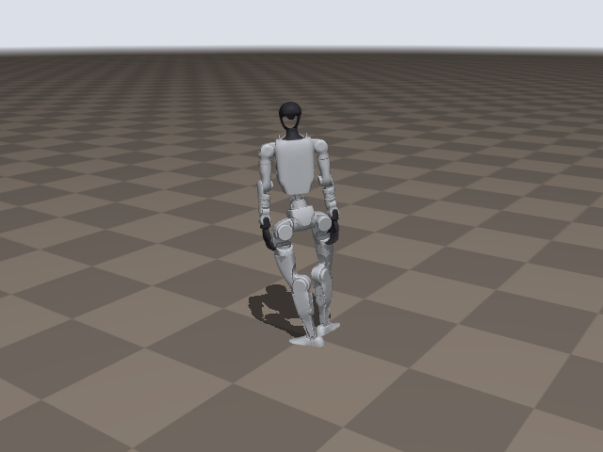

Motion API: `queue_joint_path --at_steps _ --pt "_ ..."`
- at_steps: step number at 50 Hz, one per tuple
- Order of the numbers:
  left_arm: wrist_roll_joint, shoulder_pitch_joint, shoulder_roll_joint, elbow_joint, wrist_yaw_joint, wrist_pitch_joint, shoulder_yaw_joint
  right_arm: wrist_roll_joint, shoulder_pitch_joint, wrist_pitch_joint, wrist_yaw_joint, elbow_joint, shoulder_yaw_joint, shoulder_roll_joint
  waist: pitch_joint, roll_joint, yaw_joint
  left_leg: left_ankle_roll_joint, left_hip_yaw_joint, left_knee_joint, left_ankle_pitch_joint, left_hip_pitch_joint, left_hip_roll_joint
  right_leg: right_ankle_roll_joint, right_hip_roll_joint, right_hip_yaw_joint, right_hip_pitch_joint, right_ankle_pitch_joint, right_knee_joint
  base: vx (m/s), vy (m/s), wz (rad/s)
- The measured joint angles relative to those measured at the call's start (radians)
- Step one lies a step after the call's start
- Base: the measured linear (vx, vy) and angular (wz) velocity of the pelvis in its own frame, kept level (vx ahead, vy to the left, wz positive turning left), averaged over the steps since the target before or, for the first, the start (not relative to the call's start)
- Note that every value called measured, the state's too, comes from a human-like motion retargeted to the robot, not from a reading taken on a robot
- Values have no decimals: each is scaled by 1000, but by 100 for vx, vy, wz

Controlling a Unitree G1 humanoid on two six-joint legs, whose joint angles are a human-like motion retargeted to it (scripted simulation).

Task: In place motions

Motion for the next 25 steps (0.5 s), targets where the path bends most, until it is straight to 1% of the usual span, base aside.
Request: queue_joint_path --at_steps 5,11,17,23,25 --pt "5 -24 -17 -18 -7 -9 -27 7 -9 1 -14 6 7 3 -7 32 -36 -20 47 -4 -1 -6 17 4 3 37 -41 -11 30 -25 11 -51" --pt "15 -55 -29 -35 -21 -15 -60 19 -15 5 -20 18 6 9 -21 49 -43 -46 107 -7 -6 -8 25 5 31 100 -71 -41 37 -26 5 -50" --pt "28 -50 -37 -36 -26 -18 -76 13 -10 8 -22 22 -2 12 -39 72 -86 -77 110 10 -9 4 56 10 55 127 -81 -51 9 -19 0 -2" --pt "33 -3 -32 -21 -23 -15 -58 4 -13 14 -11 17 0 11 -63 57 -63 -107 175 62 -6 68 86 15 86 205 -65 -79 -4 -10 2 -54" --pt "30 22 -30 -13 -14 -16 -58 -4 -10 16 -7 10 -4 10 -63 56 -107 -103 116 89 17 83 104 11 86 180 -49 -78 -17 -1 4 55"
